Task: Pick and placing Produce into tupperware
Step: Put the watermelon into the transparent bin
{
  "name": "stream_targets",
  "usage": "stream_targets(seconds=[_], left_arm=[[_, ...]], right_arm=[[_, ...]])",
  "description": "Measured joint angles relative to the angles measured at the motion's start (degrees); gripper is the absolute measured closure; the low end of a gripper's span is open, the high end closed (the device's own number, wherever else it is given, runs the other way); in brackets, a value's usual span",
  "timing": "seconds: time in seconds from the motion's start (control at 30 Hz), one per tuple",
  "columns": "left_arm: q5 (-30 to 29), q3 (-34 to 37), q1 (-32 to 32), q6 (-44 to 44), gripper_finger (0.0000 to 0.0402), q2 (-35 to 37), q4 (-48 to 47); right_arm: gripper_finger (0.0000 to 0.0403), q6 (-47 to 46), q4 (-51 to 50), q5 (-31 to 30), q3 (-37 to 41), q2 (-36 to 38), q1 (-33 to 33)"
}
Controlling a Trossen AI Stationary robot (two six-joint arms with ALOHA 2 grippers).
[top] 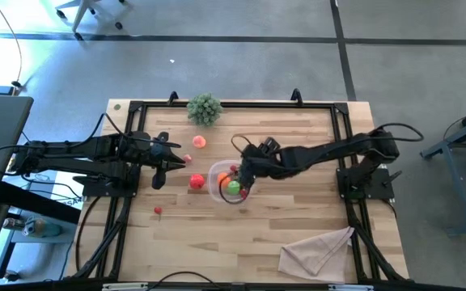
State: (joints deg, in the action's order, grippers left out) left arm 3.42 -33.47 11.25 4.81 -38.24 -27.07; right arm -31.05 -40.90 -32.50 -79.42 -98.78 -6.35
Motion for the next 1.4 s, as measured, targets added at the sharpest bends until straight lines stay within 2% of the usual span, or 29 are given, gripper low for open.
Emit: stream_targets(seconds=[0.17,0.3,0.43,0.6,0.73,0.8,0.87,1.03,1.1,1.13,1.2,1.4], left_arm=[[-0.02,0.0,0.0,-0.01,0.035,0.0,0.0],[-0.02,0.0,-0.02,0.0,0.035,0.0,0.0],[-0.02,0.0,-0.01,0.0,0.035,0.0,0.0],[-0.01,0.0,-0.01,-0.01,0.035,0.0,0.0],[-0.02,0.0,0.0,-0.01,0.035,0.0,0.0],[-0.02,0.0,0.0,-0.01,0.035,0.0,0.0],[0.0,0.0,0.0,0.01,0.035,0.0,0.0],[-0.01,0.0,-0.01,0.0,0.035,0.0,0.0],[-0.01,0.0,0.0,0.0,0.035,0.0,-0.01],[-0.02,0.0,-0.01,-0.01,0.035,0.0,-0.01],[-0.01,0.0,0.0,0.01,0.035,0.0,-0.01],[-0.02,0.0,0.0,-0.01,0.035,0.0,0.0]], right_arm=[[0.0184,-1.92,-7.88,0.36,3.07,0.53,7.11],[0.0206,-4.25,-14.63,3.96,6.26,1.67,13.86],[0.0229,-1.86,-16.09,9.07,9.35,4.5,18.64],[0.0264,-0.39,-17.74,9.39,13.41,12.25,21.86],[0.0284,-1.27,-16.7,8.52,18.32,22.73,22.29],[0.0292,-1.84,-11.57,9.53,21.93,28.81,21.4],[0.03,0.63,-0.84,14.42,26.3,34.47,19.54],[0.0318,12.37,33.26,38.05,37.3,43.24,14.45],[0.0322,16.25,39.14,44.28,40.04,44.74,12.95],[0.0324,18.03,39.18,45.22,41.05,45.3,12.38],[0.0327,21.84,35.64,43.78,42.35,46.06,11.8],[0.0332,23.52,25.18,28.94,42.82,46.42,12.02]])
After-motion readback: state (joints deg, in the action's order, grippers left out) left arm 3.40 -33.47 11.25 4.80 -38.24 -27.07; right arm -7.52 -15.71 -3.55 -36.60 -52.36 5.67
